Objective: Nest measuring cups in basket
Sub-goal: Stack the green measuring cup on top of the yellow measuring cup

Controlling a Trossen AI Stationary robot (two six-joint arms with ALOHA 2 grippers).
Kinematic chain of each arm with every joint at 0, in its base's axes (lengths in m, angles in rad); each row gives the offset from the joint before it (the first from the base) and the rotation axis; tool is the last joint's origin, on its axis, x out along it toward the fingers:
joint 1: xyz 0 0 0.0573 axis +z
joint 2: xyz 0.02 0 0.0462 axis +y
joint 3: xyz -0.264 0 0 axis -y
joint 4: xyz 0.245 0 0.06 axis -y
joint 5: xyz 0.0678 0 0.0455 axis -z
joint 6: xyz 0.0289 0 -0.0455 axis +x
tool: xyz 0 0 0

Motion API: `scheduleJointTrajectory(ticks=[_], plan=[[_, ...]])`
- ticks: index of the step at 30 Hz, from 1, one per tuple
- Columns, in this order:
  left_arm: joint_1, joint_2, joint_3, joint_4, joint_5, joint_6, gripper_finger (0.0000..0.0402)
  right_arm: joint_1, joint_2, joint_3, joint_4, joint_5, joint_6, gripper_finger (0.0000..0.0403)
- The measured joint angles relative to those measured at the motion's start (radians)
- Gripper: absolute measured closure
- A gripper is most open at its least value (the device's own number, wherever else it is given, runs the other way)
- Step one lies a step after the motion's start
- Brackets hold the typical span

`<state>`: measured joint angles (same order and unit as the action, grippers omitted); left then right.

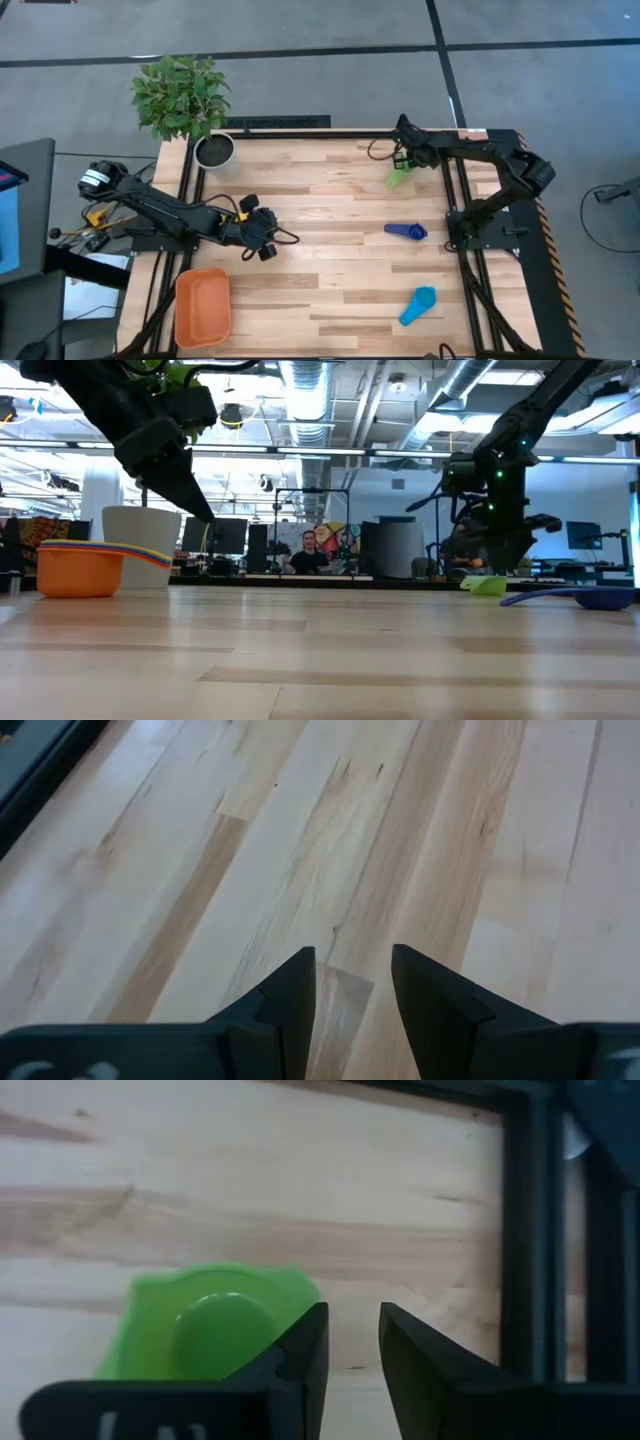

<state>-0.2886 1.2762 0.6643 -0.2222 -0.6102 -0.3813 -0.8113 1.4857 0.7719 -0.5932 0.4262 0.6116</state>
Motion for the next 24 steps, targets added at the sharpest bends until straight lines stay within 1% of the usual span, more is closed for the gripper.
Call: scheduleJointTrajectory(ticks=[4, 9, 13, 17, 21, 24], plan=[[0.0, 0.0, 0.0, 0.0, -0.004, 0.0, 0.0277, -0.008, 0.0, 0.0, 0.006, -0.061, -0.018, 0.0292], [0.0, 0.0, 0.0, 0.0, -0.004, -0.008, 0.0277, 0.013, 0.0, 0.0, 0.007, -0.089, -0.029, 0.0296], [0.0, 0.0, 0.0, 0.0, -0.004, -0.008, 0.0277, 0.048, 0.0, 0.0, 0.034, -0.113, -0.085, 0.0296], [0.0, 0.0, 0.0, 0.0, -0.005, -0.008, 0.0277, 0.091, 0.0, 0.0, 0.133, -0.213, -0.172, 0.0303], [0.0, 0.0, 0.0, 0.003, -0.006, -0.002, 0.0277, 0.161, 0.0, 0.0, 0.26, -0.31, -0.28, 0.0318], [0.0, 0.0, 0.0, 0.003, -0.006, -0.001, 0.0277, 0.214, 0.0, 0.0, 0.32, -0.328, -0.303, 0.0326]])
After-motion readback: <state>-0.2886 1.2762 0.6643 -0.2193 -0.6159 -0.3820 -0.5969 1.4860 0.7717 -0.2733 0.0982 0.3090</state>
